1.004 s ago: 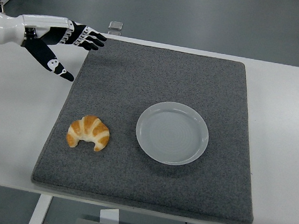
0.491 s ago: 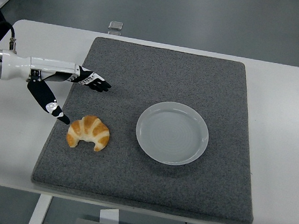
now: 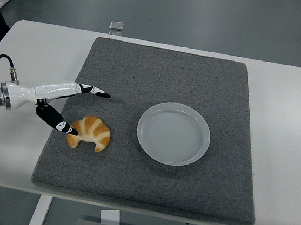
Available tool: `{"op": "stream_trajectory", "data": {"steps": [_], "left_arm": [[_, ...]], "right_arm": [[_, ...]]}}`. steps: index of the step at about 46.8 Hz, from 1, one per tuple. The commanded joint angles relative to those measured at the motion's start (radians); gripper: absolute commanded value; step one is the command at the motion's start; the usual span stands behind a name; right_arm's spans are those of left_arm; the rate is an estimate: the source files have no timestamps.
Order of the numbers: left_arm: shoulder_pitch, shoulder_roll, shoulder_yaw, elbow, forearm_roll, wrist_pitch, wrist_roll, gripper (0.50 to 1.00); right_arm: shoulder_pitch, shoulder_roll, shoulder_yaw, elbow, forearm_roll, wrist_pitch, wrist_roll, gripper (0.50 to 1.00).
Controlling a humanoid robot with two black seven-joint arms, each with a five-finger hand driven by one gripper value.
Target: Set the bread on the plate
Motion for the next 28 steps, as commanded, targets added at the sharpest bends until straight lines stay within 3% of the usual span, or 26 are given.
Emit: {"op": "stream_trajectory", "data": {"steps": [1, 28], "left_arm": [[0.010, -0.008, 0.000, -0.002, 0.030, 0.004, 0.000, 0.994], [0.015, -0.088, 0.000, 0.041, 0.111, 0.014, 0.006, 0.992]], "right_arm": [[0.000, 0.000, 0.000, 0.000, 0.000, 0.000, 0.000, 0.952], [0.000, 0.000, 0.000, 0.000, 0.000, 0.000, 0.000, 0.952]]}}
